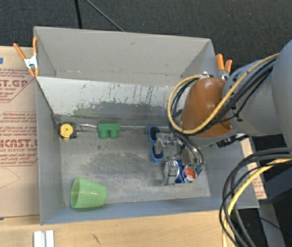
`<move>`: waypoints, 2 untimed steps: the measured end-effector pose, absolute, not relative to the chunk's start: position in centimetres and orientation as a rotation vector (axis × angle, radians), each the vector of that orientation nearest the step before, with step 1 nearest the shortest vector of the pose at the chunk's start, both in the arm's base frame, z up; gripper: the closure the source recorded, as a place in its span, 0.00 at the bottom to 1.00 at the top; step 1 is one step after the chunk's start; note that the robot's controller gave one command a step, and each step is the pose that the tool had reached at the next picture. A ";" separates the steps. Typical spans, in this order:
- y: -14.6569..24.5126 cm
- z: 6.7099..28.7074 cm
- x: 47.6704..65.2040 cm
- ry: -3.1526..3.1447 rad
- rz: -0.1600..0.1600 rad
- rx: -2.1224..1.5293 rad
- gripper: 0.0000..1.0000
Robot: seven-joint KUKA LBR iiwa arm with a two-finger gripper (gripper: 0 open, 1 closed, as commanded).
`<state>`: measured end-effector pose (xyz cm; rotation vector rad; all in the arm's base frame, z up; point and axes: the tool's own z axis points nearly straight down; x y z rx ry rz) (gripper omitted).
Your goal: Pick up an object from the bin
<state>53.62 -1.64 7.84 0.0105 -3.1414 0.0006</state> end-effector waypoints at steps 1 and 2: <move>-8.4 6.9 52.3 -3.140 0.004 0.007 0.00; -7.9 6.9 52.4 -3.141 0.000 0.015 1.00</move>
Offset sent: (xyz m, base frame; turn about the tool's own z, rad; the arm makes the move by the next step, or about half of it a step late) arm -0.0122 -0.0632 -0.0084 -0.0033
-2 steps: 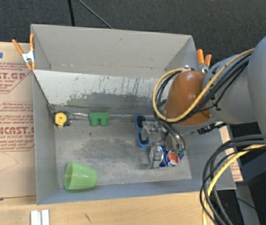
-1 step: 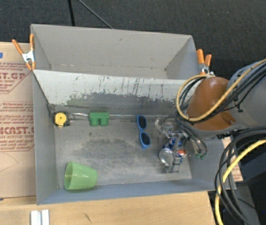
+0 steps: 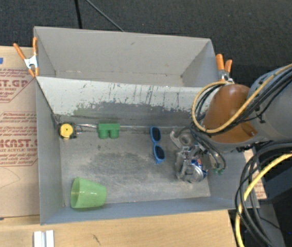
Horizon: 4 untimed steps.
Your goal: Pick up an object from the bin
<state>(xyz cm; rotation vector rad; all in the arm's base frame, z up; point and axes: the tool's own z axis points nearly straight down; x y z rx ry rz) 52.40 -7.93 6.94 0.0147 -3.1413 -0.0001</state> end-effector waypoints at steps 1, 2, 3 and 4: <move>-7.9 6.9 52.4 -3.141 0.000 0.015 0.00; -14.4 7.0 54.3 -3.144 0.000 0.033 0.00; -14.0 7.0 54.2 -3.142 -0.003 0.038 1.00; -12.0 22.5 56.9 -3.152 0.004 0.093 1.00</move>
Offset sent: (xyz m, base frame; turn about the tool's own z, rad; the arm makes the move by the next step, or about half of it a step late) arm 0.0000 0.0000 0.0000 0.0000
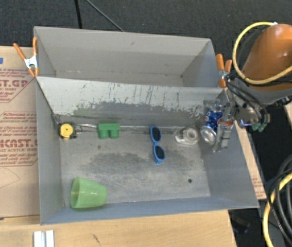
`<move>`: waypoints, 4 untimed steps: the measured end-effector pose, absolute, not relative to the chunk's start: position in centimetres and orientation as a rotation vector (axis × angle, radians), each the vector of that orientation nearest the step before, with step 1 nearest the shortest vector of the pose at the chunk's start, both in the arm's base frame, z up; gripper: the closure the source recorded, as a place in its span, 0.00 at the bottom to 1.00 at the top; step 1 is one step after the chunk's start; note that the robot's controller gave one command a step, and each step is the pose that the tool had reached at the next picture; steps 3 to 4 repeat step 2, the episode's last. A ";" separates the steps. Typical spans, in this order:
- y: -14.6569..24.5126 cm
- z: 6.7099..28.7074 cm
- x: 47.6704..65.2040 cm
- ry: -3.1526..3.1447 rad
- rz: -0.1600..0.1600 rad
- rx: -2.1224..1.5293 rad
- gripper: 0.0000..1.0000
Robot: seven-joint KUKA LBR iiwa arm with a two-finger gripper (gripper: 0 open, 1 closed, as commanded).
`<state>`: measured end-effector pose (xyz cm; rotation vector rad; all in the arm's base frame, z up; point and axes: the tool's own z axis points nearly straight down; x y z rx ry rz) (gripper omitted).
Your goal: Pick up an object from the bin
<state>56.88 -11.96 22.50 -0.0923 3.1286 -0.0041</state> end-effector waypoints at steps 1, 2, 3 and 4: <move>-11.4 21.8 56.6 3.124 -0.001 -0.305 1.00; -15.5 21.6 51.3 3.112 0.000 -0.438 1.00; -15.5 21.6 51.3 3.112 0.000 -0.438 1.00; -15.5 21.6 51.3 3.112 0.000 -0.438 1.00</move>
Offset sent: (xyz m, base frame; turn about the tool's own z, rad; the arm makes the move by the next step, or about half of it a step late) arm -0.0036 0.0046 -0.0065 -0.1350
